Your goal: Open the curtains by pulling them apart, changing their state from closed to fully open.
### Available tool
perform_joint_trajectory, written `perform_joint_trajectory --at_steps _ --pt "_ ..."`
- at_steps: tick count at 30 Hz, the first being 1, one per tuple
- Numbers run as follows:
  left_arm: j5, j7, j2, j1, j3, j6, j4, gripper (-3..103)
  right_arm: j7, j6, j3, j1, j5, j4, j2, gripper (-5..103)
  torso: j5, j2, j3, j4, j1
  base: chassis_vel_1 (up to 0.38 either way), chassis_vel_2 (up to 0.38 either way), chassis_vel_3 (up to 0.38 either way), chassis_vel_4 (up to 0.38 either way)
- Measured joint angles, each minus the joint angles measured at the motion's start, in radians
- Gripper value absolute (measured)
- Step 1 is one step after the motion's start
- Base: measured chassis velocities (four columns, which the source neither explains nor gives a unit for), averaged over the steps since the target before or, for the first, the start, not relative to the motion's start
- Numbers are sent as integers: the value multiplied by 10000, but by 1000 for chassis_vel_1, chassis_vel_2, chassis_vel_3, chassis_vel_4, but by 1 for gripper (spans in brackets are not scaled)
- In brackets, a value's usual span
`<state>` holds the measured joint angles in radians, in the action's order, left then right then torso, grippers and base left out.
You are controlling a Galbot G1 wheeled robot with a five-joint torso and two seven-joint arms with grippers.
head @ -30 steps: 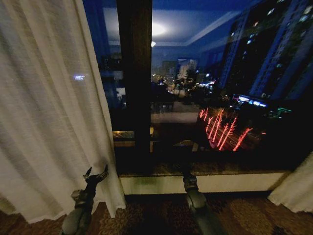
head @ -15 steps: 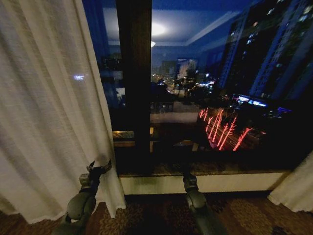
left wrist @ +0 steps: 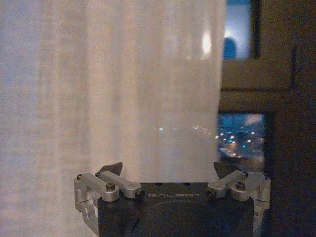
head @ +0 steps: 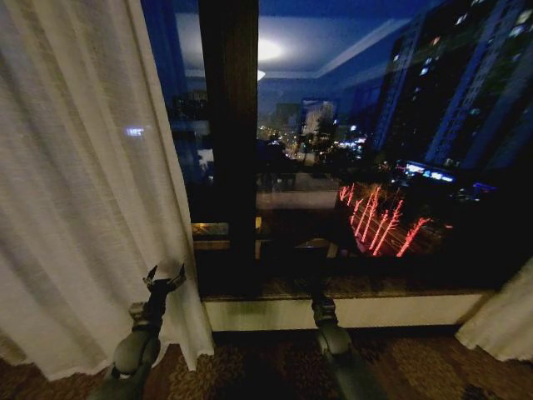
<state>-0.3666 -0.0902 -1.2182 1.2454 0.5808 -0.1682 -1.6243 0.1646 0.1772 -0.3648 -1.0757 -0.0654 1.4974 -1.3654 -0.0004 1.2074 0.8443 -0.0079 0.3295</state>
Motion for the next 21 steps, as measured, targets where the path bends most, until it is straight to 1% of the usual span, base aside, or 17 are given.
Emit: perform_joint_trajectory --at_steps 2,7,11,21 --pt "-5 6 0 -20 9 -97 206 100 1 0 -1 0 -1 0 1 100 2 0 0 0 0 0 0 0 0" --pt "-29 130 12 -146 -50 -113 315 100 0 0 0 0 -1 0 0 100 3 1 0 -1 0 0 0 0 0" --pt "-20 161 -21 -260 -168 95 226 100 0 0 0 0 0 0 0 100 4 0 0 -1 0 0 0 0 0" --pt "-5 157 -26 -347 -158 202 230 100 0 0 0 0 0 0 0 100 3 0 0 -1 0 0 0 0 0"
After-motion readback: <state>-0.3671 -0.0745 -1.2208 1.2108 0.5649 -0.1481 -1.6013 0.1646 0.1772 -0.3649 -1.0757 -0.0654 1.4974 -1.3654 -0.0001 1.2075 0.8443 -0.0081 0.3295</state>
